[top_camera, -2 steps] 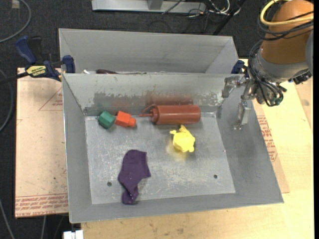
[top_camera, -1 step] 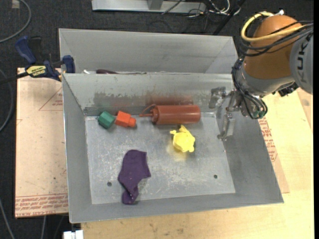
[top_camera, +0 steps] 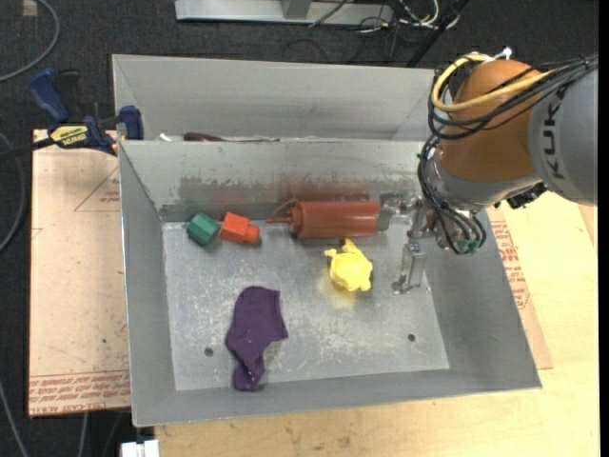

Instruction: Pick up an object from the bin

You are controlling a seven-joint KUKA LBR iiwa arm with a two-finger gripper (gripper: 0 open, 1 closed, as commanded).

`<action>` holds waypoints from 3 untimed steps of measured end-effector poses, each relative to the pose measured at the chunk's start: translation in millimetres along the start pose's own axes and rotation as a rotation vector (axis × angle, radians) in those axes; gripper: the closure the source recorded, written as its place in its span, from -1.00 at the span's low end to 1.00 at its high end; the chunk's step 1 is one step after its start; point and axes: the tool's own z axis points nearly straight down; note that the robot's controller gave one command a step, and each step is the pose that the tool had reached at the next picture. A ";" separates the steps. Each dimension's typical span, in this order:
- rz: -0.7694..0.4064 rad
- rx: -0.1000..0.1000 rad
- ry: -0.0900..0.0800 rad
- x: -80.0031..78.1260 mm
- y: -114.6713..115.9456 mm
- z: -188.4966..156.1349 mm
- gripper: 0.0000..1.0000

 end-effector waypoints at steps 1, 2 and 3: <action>-0.091 0.005 -0.004 0.4 8.6 21.5 -1.00; -0.143 0.005 -0.005 -2.0 13.1 28.3 -1.00; -0.182 0.002 -0.005 -6.1 33.6 62.3 -1.00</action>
Offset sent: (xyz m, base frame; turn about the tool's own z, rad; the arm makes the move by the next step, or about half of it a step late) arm 0.0146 0.0630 -0.0818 -0.3082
